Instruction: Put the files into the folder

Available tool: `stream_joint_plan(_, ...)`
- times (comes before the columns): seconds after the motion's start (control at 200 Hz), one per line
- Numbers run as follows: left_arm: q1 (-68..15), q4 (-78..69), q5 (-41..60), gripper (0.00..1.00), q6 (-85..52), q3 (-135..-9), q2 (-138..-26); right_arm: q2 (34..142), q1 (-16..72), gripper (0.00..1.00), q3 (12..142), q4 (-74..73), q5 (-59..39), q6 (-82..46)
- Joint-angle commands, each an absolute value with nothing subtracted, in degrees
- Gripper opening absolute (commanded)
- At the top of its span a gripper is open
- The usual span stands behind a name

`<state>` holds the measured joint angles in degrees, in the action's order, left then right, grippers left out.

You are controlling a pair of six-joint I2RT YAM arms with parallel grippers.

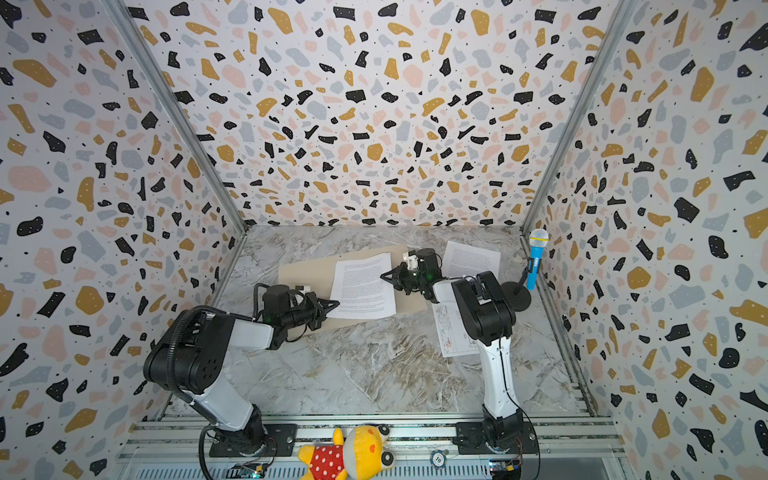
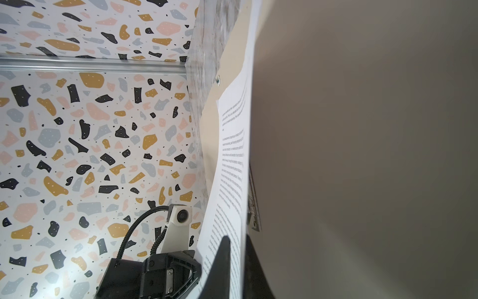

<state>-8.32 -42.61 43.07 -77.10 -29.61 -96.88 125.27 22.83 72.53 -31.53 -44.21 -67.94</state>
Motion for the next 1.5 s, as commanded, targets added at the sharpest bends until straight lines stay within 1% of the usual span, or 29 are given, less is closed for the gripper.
stream_joint_plan(0.0, -7.84, -40.51, 44.47, 0.02, -73.74, -30.57, -97.6, 125.51, 22.81, 0.05, 74.32, -30.39, -45.76, -67.02)
stream_joint_plan(0.04, -7.69, -39.54, 44.6, 0.06, -72.85, -30.79, -97.6, 125.46, 22.76, 0.02, 74.57, -29.95, -45.79, -66.7)
stream_joint_plan(0.06, -7.57, -38.86, 44.62, 0.09, -72.26, -30.98, -97.56, 125.48, 22.76, 0.01, 74.67, -29.72, -45.77, -66.6)
stream_joint_plan(0.115, -6.82, -35.58, 44.46, 0.24, -69.48, -31.55, -97.24, 125.51, 22.68, 0.0, 74.98, -28.99, -45.82, -66.13)
stream_joint_plan(0.155, -6.06, -32.0, 44.24, 0.31, -66.37, -32.21, -96.76, 125.5, 22.59, 0.0, 75.54, -27.83, -45.79, -65.35)
stream_joint_plan(0.18, -5.3, -28.98, 43.99, 0.36, -64.13, -32.85, -96.41, 125.51, 22.59, 0.0, 75.93, -27.21, -45.71, -64.96)
stream_joint_plan(0.24, -3.21, -20.97, 43.2, 0.53, -58.1, -34.67, -95.69, 125.47, 22.41, 0.0, 77.04, -25.79, -45.47, -64.12)
stream_joint_plan(0.315, -0.19, -10.8, 41.84, 0.69, -50.26, -37.5, -94.97, 125.67, 22.24, 0.0, 78.63, -25.35, -45.45, -64.14)
stream_joint_plan(0.43, 3.7, 1.83, 38.32, 0.83, -39.85, -42.46, -94.94, 127.08, 22.39, 0.0, 82.77, -23.89, -43.97, -64.39)
stream_joint_plan(0.566, 5.86, 8.03, 35.31, 0.84, -34.35, -47.56, -96.35, 130.65, 23.36, 0.0, 89.03, -24.37, -41.91, -65.66)
stream_joint_plan(0.676, 5.95, 15.5, 29.59, 0.84, -28.16, -53.74, -98.08, 133.56, 24.33, 0.0, 94.61, -24.81, -40.62, -65.35)
stream_joint_plan(0.751, 6.13, 20.44, 23.54, 0.84, -24.43, -58.37, -99.45, 135.83, 24.73, 0.0, 100.02, -20.64, -40.3, -62.66)
stream_joint_plan(0.836, 6.73, 23.18, 15.82, 0.84, -22.61, -61.66, -99.76, 137.0, 25.01, 0.0, 103.26, -17.18, -39.48, -59.09)
stream_joint_plan(0.916, 7.92, 23.06, 12.87, 0.85, -22.79, -62.81, -99.88, 137.72, 25.13, 0.0, 105.26, -17.09, -39.18, -54.55)
stream_joint_plan(1.001, 9.45, 22.12, 12.42, 0.85, -23.47, -63.43, -101.29, 140.36, 25.27, 0.0, 110.09, -15.66, -40.58, -49.52)
stream_joint_plan(1.071, 10.17, 22.67, 12.07, 0.84, -23.06, -64.6, -103.3, 141.84, 25.78, 0.03, 111.97, -17.59, -41.26, -46.83)
stream_joint_plan(1.166, 10.46, 23.48, 10.27, 0.83, -22.37, -66.49, -105.0, 142.85, 26.78, 0.0, 113.31, -20.31, -40.2, -43.74)
stream_joint_plan(1.236, 10.54, 23.1, 9.73, 0.83, -22.24, -67.55, -105.61, 143.32, 27.45, 0.0, 113.84, -22.58, -38.89, -42.62)
stream_joint_plan(1.347, 10.81, 23.06, 13.62, 0.83, -22.18, -69.56, -107.91, 144.21, 28.27, 0.0, 114.12, -25.73, -36.2, -41.82)
stream_joint_plan(1.407, 10.8, 23.12, 15.49, 0.81, -22.15, -70.38, -109.4, 145.4, 28.7, 0.0, 115.3, -27.52, -36.8, -41.63)
stream_joint_plan(1.492, 10.8, 22.15, 18.69, 0.81, -22.34, -70.52, -110.45, 147.5, 29.22, 0.0, 119.14, -25.52, -37.1, -39.66)
